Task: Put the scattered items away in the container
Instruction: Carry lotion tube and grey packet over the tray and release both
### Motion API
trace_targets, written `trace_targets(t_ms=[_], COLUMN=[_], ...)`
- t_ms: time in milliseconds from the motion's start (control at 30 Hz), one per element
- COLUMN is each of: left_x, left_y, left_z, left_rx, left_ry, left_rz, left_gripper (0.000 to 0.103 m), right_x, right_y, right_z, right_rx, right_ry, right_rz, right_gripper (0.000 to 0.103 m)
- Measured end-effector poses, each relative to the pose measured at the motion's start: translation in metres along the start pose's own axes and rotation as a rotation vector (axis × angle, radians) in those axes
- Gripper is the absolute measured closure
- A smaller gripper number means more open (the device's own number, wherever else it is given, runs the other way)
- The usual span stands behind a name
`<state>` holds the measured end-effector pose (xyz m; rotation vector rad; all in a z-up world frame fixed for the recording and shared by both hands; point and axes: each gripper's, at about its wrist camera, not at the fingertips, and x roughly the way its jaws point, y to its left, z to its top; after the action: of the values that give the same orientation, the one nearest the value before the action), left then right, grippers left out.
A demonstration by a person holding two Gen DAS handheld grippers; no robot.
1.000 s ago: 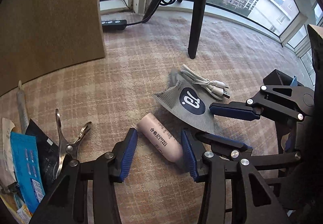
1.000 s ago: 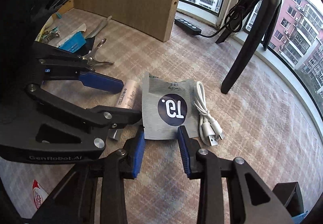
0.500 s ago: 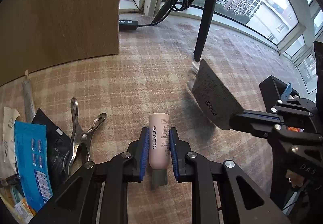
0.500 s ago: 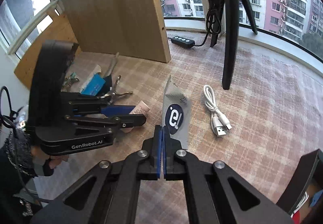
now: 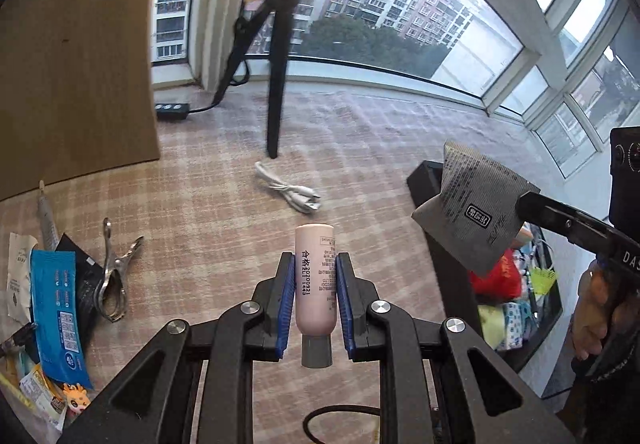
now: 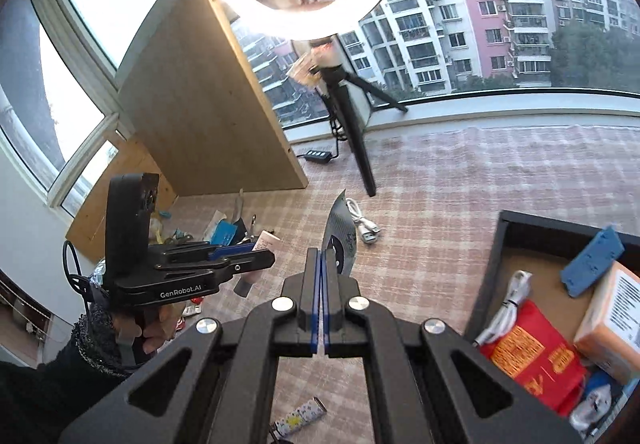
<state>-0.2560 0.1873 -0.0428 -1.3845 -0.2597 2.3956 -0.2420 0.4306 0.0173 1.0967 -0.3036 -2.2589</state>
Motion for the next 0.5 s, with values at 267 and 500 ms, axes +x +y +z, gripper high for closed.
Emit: trace_targets(t_ms=[267, 500], left_x=[-0.005, 0.017], left_y=[-0.098, -0.194], left_z=[-0.008, -0.036], left_rx=[0.150, 0.308], left_ry=[0.033, 0.122], left_rz=[-0.156, -0.274], left_gripper=[0.084, 0.084], right_x=[-0.112, -0.177], right_y=[-0.070, -0.134], right_z=[-0.030, -0.071], right_rx=[0.166, 0.301], right_ry=[-0.124, -0.164], right_rz=[-0.202, -0.418], right_gripper=[0.102, 0.102])
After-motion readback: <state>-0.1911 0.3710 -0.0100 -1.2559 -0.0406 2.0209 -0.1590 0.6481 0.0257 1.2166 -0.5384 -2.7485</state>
